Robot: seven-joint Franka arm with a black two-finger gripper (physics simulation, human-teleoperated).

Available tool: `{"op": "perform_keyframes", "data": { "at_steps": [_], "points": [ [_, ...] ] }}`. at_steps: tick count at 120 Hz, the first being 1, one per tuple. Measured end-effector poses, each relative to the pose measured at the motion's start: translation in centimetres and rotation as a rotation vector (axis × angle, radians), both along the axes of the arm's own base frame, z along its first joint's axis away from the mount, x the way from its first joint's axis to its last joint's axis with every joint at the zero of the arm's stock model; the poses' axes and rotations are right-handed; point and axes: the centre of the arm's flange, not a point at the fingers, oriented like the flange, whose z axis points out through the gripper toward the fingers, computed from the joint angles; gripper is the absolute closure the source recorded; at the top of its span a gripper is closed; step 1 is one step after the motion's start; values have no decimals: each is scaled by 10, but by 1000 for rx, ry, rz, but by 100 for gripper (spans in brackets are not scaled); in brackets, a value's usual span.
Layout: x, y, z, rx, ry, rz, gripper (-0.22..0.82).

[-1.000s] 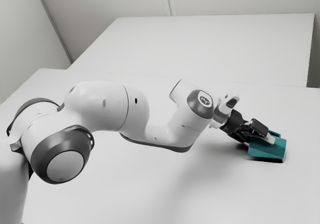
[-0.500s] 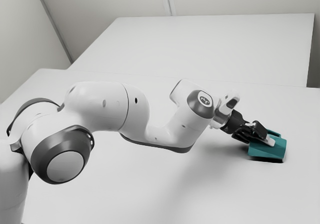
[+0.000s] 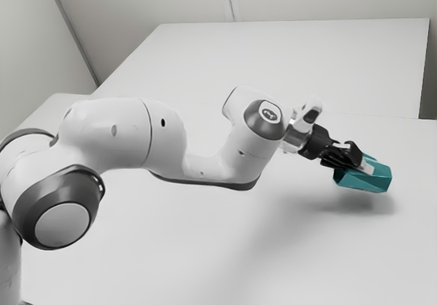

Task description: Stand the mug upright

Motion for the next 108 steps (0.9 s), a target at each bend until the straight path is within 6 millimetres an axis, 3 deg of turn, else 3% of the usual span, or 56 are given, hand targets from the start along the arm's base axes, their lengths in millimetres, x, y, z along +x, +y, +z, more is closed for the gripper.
{"op": "perform_keyframes", "data": {
  "at_steps": [25,42,54,85,108],
  "points": [
    [-27,56,49,51,-50,8,78],
    [-62,126,97,199,-151,-8,78],
    [-68,167,121,354,-218,-36,78],
    [-70,224,119,720,-170,-111,78],
    [-68,280,110,889,-51,-68,78]
  ]
}}
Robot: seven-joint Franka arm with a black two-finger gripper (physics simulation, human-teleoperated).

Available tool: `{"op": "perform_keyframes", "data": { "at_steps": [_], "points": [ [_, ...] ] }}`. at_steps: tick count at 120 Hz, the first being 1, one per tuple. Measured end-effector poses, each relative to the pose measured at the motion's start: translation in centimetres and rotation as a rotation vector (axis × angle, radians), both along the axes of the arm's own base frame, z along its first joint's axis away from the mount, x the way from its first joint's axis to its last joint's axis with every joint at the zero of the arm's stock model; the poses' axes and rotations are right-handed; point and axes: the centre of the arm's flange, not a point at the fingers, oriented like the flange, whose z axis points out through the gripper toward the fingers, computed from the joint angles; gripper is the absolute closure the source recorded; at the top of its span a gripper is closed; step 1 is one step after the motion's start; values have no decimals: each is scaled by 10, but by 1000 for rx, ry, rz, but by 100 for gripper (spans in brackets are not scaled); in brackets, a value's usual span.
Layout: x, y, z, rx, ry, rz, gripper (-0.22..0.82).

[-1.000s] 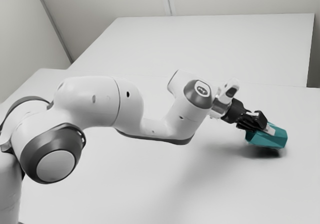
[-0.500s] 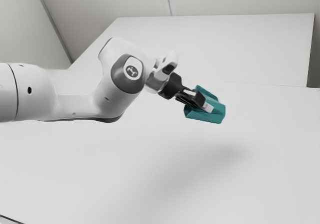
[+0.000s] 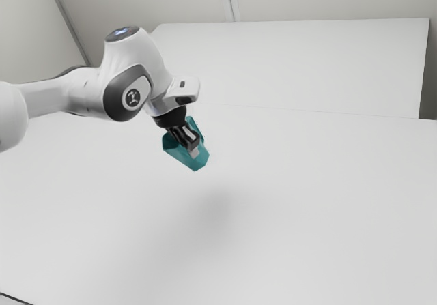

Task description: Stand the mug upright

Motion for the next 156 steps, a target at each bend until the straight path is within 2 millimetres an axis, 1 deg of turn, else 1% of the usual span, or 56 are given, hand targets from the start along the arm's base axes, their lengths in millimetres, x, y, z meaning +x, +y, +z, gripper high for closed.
{"op": "perform_keyframes", "data": {
  "at_steps": [7,14,22,35,47,76,85,107,126,156],
  "points": [
    [0,16,-2,38,21,31,78],
    [-1,27,-5,67,42,56,78],
    [-3,34,-9,96,69,75,78],
    [-9,41,-22,134,112,100,78],
    [-12,43,-33,151,132,118,78],
    [-14,43,-48,159,135,153,78],
    [-13,42,-51,157,127,161,78],
    [-7,41,-66,157,117,176,78],
    [-4,46,-79,161,127,197,78],
    [0,52,-95,165,139,221,78]
  ]
}}
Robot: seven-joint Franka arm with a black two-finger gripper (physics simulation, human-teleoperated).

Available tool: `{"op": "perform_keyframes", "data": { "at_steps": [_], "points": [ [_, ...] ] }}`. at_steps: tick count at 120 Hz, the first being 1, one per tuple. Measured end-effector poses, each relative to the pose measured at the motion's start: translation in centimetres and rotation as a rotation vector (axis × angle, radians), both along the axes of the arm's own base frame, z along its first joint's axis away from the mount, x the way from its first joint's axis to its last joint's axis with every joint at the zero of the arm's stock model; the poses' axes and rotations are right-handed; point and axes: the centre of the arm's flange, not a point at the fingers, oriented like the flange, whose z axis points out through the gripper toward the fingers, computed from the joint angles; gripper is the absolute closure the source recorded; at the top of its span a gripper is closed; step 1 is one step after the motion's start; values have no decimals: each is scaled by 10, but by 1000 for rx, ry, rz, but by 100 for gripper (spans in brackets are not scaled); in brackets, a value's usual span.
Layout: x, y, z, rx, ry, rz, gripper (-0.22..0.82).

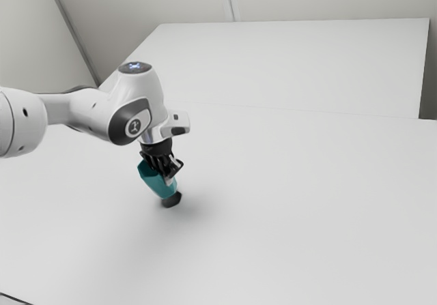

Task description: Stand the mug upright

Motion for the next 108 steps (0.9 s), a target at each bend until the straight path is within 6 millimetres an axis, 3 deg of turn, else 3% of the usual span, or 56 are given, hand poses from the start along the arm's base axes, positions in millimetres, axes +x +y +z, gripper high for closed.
{"op": "perform_keyframes", "data": {
  "at_steps": [32,73,108],
  "points": [
    [3,1,-8,3,1,8,78],
    [10,-15,-11,4,-10,-25,78],
    [19,-6,-11,7,-17,-21,78]
  ]
}}
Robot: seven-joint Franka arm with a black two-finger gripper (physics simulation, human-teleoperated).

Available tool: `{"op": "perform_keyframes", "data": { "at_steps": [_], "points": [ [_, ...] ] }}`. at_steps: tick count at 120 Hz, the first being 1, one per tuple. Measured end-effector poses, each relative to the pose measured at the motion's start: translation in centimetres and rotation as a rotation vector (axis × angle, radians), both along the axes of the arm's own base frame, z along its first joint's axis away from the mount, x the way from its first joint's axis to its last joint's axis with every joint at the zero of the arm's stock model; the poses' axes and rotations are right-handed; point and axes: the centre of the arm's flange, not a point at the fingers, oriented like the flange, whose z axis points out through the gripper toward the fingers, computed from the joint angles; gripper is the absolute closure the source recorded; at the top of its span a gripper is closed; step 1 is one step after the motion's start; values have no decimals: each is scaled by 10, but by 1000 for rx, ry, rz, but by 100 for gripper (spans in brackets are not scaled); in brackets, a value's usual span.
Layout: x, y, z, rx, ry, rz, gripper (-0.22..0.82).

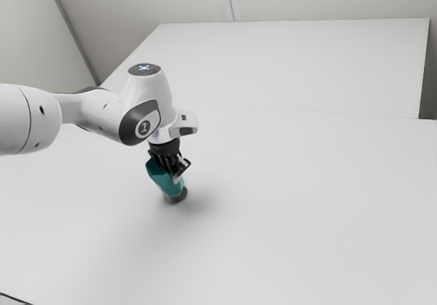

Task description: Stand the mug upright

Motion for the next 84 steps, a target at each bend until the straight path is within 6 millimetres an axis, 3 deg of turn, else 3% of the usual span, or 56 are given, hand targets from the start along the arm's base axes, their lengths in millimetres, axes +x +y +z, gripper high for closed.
{"op": "perform_keyframes", "data": {
  "at_steps": [36,84],
  "points": [
    [5,13,0,18,-3,-10,78],
    [7,13,-6,19,0,-30,76]
  ]
}}
